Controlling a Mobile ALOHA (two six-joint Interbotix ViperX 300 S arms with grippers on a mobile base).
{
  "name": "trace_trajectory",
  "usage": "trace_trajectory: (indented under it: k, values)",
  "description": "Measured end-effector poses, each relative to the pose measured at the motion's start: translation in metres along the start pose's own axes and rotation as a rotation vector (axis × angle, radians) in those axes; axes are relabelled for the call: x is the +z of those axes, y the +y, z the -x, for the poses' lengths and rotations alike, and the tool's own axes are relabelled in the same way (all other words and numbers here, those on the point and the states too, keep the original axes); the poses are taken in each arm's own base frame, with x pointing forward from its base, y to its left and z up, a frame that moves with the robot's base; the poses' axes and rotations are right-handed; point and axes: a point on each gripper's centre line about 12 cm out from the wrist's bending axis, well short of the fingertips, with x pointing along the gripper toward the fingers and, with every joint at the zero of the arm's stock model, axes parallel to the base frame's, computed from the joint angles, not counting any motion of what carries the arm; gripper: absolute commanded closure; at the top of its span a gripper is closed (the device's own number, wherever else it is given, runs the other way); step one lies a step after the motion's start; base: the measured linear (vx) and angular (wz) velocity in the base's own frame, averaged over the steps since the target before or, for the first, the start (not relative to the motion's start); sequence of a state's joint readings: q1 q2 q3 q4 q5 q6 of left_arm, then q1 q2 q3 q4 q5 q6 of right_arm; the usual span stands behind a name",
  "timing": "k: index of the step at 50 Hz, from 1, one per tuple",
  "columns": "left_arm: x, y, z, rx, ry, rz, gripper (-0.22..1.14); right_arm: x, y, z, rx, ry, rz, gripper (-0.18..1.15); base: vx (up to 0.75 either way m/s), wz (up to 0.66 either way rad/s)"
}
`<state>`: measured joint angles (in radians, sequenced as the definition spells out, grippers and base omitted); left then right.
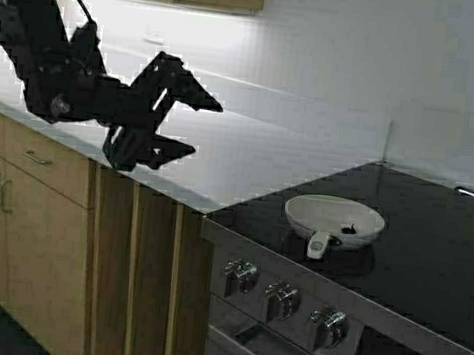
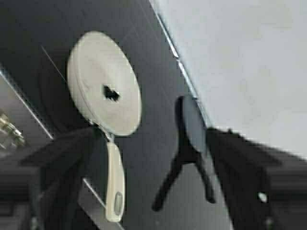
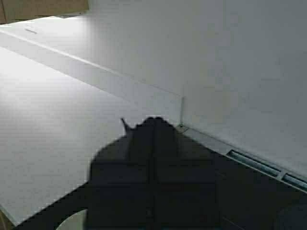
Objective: Wash the pan
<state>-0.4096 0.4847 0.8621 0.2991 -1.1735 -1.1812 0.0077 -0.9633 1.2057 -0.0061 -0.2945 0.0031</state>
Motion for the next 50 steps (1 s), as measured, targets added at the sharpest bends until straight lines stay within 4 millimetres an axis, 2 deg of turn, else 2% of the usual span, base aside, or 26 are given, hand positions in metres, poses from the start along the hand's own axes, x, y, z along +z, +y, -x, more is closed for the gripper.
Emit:
trace_trajectory:
  k: [9, 26, 37, 50]
  values:
    - [-0.024, 0.025, -0.029, -0.018, 0.046, 0.100, -0.10, 0.000, 0.000, 0.000, 0.000, 0.000, 0.000, 0.92, 0.00, 0.00]
    - [-0.064, 0.048, -0.082, -0.057, 0.119, 0.198, -0.10, -0.002, 0.000, 0.000, -0.002, 0.003, 0.000, 0.92, 0.00, 0.00]
    - [-0.078, 0.063, -0.106, -0.064, 0.136, 0.257, -0.10, -0.002, 0.000, 0.000, 0.000, 0.005, 0.000, 0.92, 0.00, 0.00]
    - [-0.097, 0.068, -0.128, -0.070, 0.170, 0.278, -0.10, -0.003, 0.000, 0.000, 0.000, 0.006, 0.000, 0.92, 0.00, 0.00]
